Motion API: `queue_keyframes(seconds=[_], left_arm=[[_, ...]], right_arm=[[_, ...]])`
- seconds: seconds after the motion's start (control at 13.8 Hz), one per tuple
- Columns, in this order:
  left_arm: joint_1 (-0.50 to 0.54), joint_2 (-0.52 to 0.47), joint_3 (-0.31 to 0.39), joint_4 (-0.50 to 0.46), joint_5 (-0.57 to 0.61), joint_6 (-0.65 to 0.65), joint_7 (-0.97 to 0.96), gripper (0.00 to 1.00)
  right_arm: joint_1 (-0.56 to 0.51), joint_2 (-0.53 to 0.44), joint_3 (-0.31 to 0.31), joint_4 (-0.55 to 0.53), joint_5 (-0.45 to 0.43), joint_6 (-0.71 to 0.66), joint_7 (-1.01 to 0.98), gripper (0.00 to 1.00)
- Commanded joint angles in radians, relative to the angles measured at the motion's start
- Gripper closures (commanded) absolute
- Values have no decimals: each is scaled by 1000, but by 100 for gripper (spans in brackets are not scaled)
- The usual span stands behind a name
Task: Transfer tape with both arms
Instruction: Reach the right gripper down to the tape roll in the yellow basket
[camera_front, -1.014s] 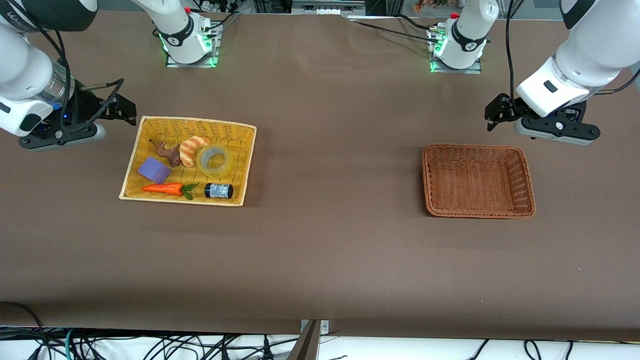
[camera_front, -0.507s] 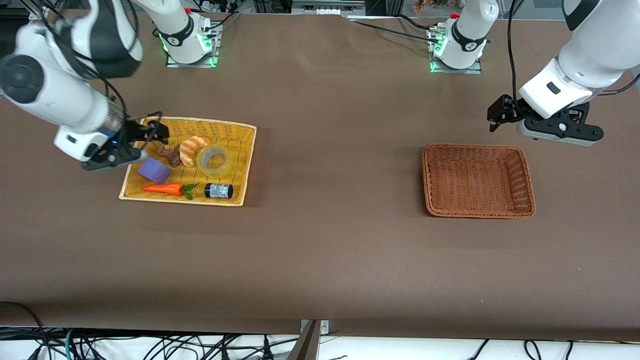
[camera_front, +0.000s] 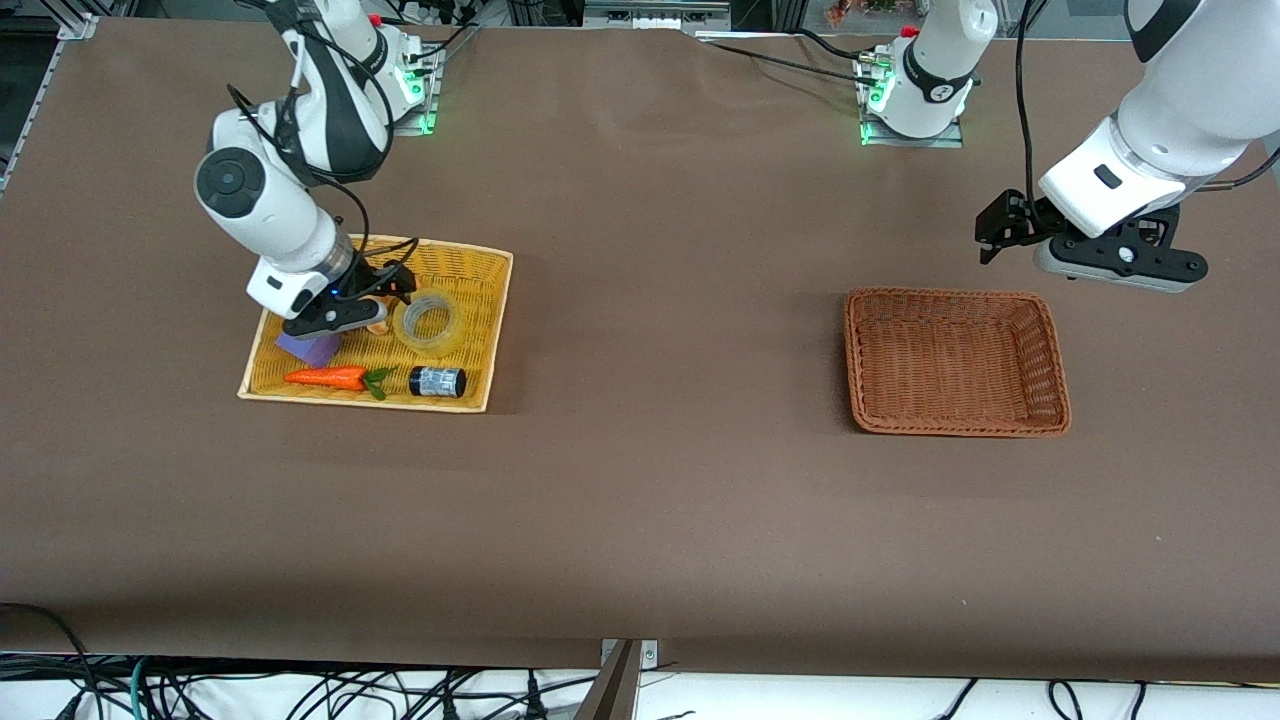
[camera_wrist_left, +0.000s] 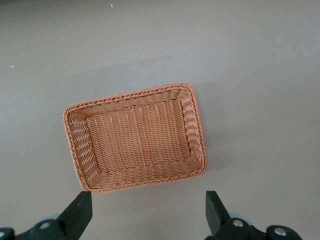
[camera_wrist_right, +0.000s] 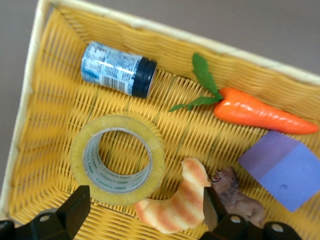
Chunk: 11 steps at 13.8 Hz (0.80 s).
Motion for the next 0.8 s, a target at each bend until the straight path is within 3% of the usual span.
queue_keyframes(seconds=[0.0, 0.36, 0.51, 0.72], left_arm=[[7, -9, -2, -5, 15, -5, 20, 0], [7, -9, -4, -3, 15, -8, 21, 0], [7, -9, -4, 0, 14, -8, 23, 0], [7, -9, -4, 2, 14, -8, 35, 0]], right_arm=[[-5, 46, 3, -10, 9, 73, 7, 1], [-5, 177, 4, -11, 9, 209, 7, 6], [-5, 204, 4, -13, 9, 231, 10, 30], [-5, 202, 6, -10, 9, 216, 12, 88]])
